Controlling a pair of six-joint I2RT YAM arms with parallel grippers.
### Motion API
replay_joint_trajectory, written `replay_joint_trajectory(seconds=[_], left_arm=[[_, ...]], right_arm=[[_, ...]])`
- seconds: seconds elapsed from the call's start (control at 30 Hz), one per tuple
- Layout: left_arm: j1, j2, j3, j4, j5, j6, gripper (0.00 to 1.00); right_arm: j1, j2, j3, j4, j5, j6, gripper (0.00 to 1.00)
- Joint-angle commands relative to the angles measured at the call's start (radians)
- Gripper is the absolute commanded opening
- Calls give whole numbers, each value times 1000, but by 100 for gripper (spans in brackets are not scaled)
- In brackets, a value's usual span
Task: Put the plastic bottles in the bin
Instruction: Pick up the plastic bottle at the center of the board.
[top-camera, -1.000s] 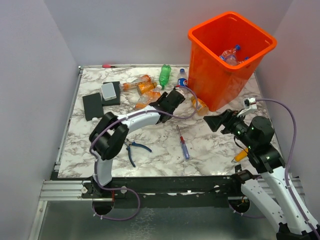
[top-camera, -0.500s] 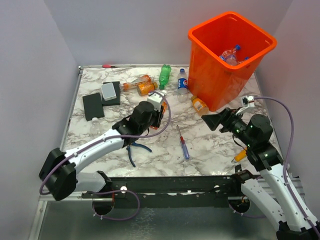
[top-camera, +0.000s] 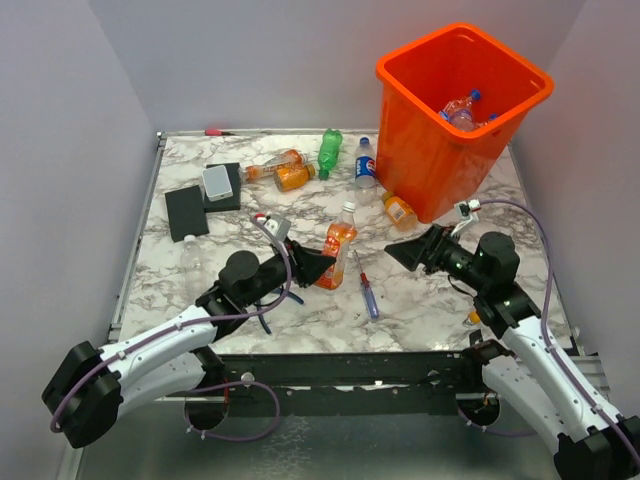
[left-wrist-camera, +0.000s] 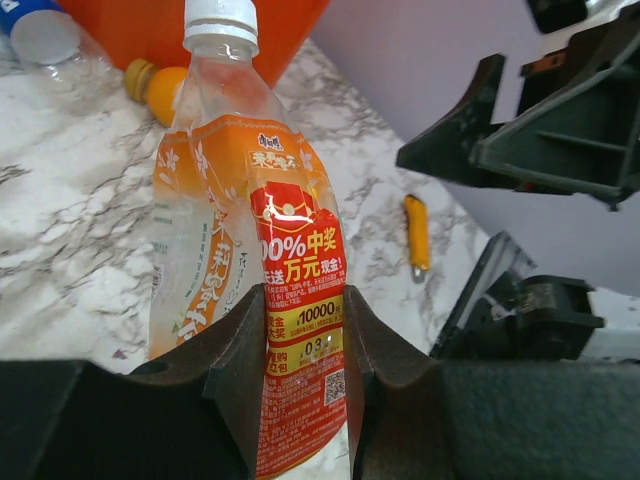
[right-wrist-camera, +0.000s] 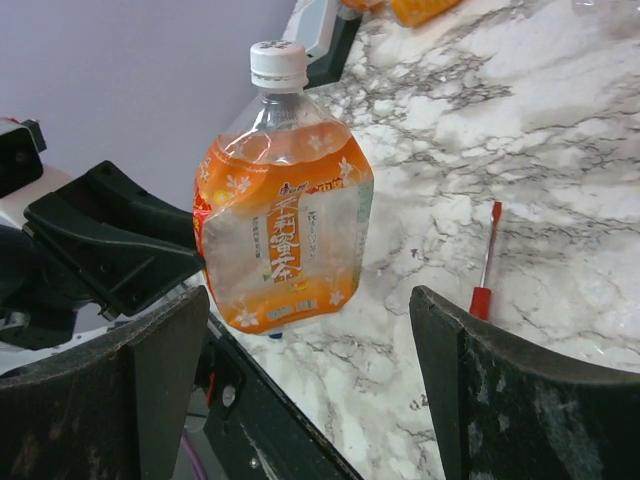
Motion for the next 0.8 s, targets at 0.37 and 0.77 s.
replay_joint_trajectory(seconds=[0.37,0.77], left_arm=[[-1,-84,-102,384,165,-221,0],[-2,-92,-83,385,198,-234,0]], right_arm=[[17,128,106,299,-93,104,86],[95,380,366,243,-27,-25,83]])
